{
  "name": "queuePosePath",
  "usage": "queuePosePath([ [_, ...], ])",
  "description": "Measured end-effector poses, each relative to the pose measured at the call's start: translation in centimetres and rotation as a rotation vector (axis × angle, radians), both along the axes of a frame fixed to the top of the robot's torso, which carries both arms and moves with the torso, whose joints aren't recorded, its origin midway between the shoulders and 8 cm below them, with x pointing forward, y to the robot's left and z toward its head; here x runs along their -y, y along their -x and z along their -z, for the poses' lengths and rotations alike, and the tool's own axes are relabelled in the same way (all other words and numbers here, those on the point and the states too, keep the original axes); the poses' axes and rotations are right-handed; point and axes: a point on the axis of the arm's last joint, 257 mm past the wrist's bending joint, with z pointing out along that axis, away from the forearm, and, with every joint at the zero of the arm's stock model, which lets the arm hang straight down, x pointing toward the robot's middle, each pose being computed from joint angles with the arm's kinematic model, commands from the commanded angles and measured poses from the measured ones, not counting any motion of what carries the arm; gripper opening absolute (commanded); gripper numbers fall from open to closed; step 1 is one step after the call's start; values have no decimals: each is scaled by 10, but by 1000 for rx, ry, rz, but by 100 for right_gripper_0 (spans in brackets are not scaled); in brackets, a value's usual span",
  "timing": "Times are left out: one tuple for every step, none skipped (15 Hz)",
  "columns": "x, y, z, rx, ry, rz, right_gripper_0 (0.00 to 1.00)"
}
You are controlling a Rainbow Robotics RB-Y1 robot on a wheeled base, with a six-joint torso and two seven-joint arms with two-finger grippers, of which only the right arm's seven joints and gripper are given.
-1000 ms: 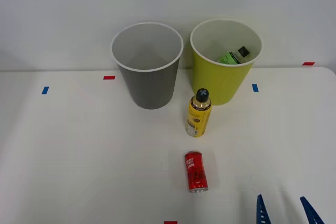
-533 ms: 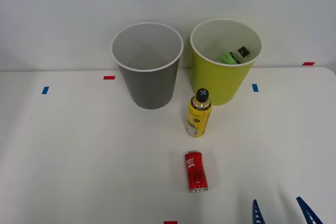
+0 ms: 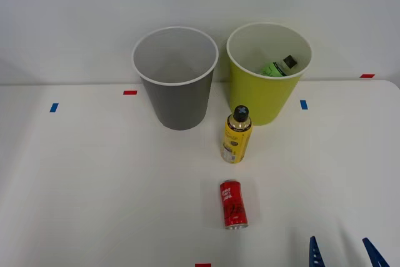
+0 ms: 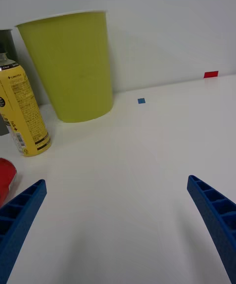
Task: Put cans in the gray bin, plastic bottles in the light green bin
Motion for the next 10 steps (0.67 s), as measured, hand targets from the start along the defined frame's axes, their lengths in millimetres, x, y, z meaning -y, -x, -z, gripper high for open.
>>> queuePosePath([
  [1, 1, 1, -3, 0, 5, 99],
  [0, 2, 1, -5, -1, 7, 99],
  [0, 2, 2, -6, -3, 9, 99],
  [-1, 2, 2, -5, -7, 10, 99],
  [-1, 2, 1, -4, -6, 10, 99],
  [-1, 2, 1, -4, 0, 10, 99],
  [0, 2, 1, -4, 5, 11, 99],
  [0, 2, 1, -3, 8, 11, 99],
  [0, 2, 1, -3, 9, 11, 99],
  [0, 2, 1, -3, 9, 11, 99],
])
